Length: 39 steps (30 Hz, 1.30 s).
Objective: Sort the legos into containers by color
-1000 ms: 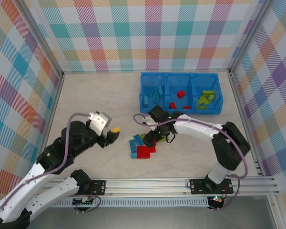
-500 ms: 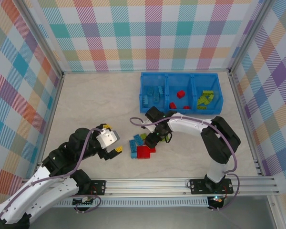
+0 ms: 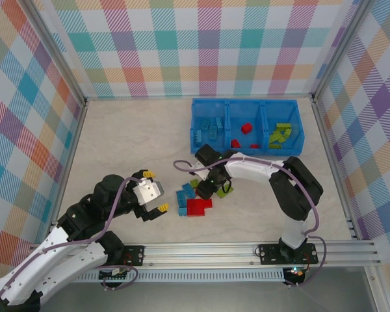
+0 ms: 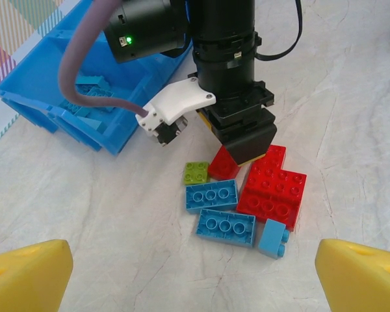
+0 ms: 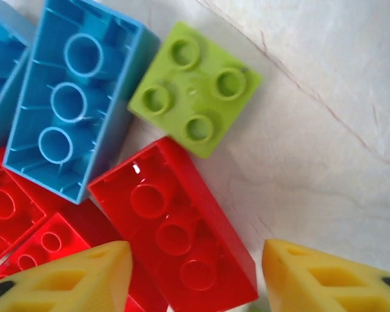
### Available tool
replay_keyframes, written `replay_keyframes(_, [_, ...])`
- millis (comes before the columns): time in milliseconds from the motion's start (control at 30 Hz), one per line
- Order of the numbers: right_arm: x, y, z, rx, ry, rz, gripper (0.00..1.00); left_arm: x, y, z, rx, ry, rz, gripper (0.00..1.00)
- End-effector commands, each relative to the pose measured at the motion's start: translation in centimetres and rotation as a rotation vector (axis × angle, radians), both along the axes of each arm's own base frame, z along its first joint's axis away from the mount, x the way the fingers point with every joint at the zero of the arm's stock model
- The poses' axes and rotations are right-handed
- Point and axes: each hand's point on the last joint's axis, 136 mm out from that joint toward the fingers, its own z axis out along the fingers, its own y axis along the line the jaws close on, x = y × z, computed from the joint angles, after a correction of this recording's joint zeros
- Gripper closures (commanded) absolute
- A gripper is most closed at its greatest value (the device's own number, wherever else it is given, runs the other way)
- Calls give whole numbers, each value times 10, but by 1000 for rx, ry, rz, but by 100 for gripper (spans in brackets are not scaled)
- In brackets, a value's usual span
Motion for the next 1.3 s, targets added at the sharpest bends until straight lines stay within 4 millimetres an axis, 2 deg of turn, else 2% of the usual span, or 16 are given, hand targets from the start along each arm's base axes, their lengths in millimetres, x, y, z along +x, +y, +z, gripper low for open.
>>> replay_keyframes(0, [4, -2, -14, -44, -10, 18, 55, -3, -2, -4, 5, -1, -29, 4])
replay_keyframes(67, [7, -2, -14, -44, -24, 17, 61, -3, -2, -4, 6, -3, -26, 3])
replay_keyframes(200, [11, -5, -10, -52, -53, 6, 68, -5, -3, -6, 5, 4, -38, 3])
replay_keyframes(333, [14, -10, 3, 1, -94, -32, 74, -6, -6, -6, 1, 8, -55, 2])
replay_keyframes(567, [31, -17, 42, 164, -167, -190, 75, -7, -7, -6, -2, 13, -61, 2])
replay_keyframes(733, [36, -22, 48, 188, -167, -222, 75, -7, -7, -6, -4, 14, -60, 1])
replay_keyframes(867, [24, -8, 42, 236, -67, -190, 61, -7, -7, -6, -3, 19, -60, 1])
replay_keyframes(933, [16, 3, 41, 288, -2, -168, 44, -7, -7, -7, -1, 21, -61, 1])
replay_keyframes(1000, [12, 11, 38, 314, 32, -164, 34, -7, -7, -8, 1, 26, -60, 1])
replay_keyframes(1167, [10, 9, 14, 189, 28, -157, 31, -6, -6, -8, 3, 26, -54, 0])
replay_keyframes(1267, [10, 7, -3, 93, 17, -154, 34, -7, -7, -9, 5, 28, -58, 0])
